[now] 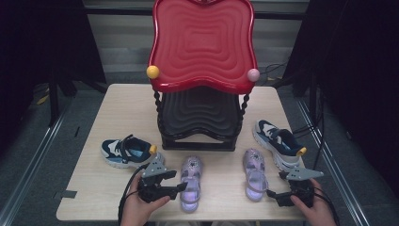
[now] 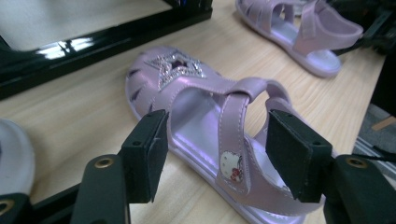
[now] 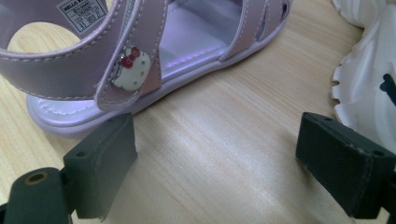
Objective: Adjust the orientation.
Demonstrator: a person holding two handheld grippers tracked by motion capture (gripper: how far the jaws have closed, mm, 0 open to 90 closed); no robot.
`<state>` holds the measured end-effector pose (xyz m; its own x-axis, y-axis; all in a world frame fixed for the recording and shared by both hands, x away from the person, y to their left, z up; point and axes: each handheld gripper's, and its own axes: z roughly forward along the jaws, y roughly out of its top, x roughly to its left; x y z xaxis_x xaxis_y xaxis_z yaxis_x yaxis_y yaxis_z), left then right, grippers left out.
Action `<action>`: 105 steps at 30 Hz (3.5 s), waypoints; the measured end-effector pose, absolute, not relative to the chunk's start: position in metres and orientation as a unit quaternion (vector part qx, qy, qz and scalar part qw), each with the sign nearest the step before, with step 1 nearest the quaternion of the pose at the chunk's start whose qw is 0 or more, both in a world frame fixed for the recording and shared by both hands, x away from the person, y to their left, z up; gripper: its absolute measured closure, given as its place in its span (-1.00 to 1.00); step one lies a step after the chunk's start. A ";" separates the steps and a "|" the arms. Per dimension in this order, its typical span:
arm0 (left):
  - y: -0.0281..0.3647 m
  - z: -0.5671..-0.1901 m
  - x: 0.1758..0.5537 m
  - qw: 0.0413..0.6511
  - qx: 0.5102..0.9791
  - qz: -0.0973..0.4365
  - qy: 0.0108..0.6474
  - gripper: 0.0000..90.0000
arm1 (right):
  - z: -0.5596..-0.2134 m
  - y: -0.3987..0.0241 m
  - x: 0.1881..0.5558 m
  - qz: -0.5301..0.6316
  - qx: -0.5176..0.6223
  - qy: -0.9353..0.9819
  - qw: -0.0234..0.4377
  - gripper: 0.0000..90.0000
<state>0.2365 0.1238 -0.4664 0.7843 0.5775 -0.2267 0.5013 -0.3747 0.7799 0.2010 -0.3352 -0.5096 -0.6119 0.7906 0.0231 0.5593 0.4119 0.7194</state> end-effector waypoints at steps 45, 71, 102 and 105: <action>0.122 -0.460 0.237 0.463 0.808 0.131 0.339 0.81 | -0.509 -0.335 0.201 0.355 0.411 0.824 0.162 -0.74; 0.136 -0.417 0.239 0.511 0.762 0.193 0.349 0.81 | -0.510 -0.335 0.199 0.356 0.412 0.823 0.163 -0.74; 0.097 -0.388 0.278 0.524 0.705 0.284 0.384 0.81 | -0.509 -0.335 0.196 0.354 0.416 0.822 0.162 -0.74; 0.094 -0.388 0.283 0.521 0.700 0.294 0.390 0.81 | -0.509 -0.335 0.196 0.354 0.416 0.822 0.162 -0.74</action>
